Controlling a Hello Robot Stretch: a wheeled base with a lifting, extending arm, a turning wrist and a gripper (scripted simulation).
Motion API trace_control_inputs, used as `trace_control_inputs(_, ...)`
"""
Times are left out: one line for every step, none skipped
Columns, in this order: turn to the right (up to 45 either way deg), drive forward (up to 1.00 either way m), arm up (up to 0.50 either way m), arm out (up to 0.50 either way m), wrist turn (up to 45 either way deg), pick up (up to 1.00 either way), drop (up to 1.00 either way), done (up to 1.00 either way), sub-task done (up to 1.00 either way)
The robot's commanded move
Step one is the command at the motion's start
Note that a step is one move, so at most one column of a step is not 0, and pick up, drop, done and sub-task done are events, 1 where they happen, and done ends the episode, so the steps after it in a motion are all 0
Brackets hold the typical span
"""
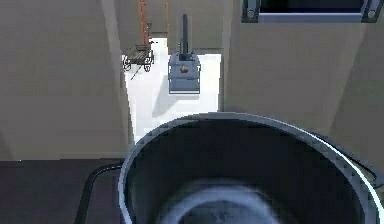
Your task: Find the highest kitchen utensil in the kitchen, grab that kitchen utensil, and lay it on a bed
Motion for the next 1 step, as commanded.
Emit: trace_control_inputs(0.0, 1.00, 0.00, 0.00, 0.0, 0.00, 0.00, 0.00, 0.00)
